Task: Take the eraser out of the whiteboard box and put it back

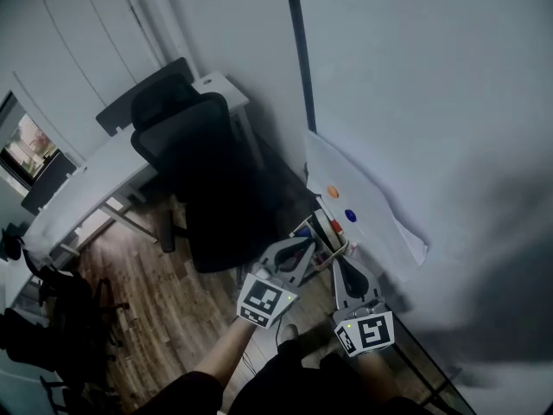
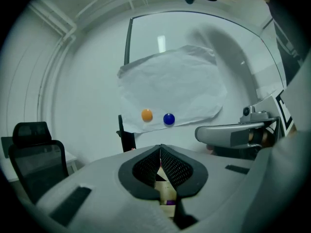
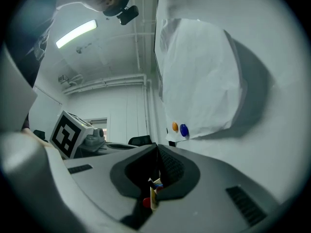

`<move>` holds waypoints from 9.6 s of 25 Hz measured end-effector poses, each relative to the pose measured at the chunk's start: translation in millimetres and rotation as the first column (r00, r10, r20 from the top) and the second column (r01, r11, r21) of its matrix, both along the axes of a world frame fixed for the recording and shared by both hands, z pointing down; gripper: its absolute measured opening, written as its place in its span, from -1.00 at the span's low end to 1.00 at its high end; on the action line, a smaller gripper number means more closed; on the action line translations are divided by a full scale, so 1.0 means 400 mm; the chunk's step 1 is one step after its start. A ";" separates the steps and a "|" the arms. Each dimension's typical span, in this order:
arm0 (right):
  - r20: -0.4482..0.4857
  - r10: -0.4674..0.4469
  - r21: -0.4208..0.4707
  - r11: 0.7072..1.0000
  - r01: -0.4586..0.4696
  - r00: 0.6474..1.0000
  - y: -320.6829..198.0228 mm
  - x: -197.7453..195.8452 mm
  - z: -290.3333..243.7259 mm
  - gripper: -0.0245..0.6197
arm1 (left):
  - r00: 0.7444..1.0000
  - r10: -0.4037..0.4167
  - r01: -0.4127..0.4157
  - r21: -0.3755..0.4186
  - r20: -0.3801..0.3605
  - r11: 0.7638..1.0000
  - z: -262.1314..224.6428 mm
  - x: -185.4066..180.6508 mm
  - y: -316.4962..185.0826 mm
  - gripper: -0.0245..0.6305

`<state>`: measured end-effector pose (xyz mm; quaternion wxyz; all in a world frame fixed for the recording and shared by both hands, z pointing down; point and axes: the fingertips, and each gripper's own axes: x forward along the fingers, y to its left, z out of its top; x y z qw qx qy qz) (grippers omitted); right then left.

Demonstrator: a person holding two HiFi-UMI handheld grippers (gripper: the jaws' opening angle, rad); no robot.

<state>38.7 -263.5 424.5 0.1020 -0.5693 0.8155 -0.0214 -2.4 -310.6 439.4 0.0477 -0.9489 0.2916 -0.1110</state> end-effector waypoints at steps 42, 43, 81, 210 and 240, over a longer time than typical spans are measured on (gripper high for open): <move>0.029 0.193 -0.074 0.979 -0.191 0.981 -0.088 0.033 0.075 -0.91 | 0.838 0.414 -0.246 -0.430 0.357 0.869 0.228 0.072 -0.192 -0.06; 0.029 0.196 -0.075 0.978 -0.194 0.980 -0.087 0.034 0.075 -0.91 | 0.833 0.420 -0.245 -0.441 0.359 0.864 0.232 0.074 -0.194 -0.06; 0.012 0.164 -0.085 0.983 -0.162 0.986 -0.064 0.038 0.087 -0.91 | 0.908 0.321 -0.217 -0.355 0.268 0.909 0.167 0.060 -0.169 -0.15; 0.102 0.150 -0.113 0.984 -0.138 0.984 0.040 0.017 0.085 -0.91 | 0.953 0.079 -0.051 -0.102 0.293 0.993 0.163 -0.032 -0.028 -0.16; -0.003 -0.035 0.048 0.998 0.035 0.999 0.093 -0.071 -0.096 -0.91 | 0.960 -0.209 0.227 0.077 -0.187 0.971 -0.144 -0.205 0.147 -0.91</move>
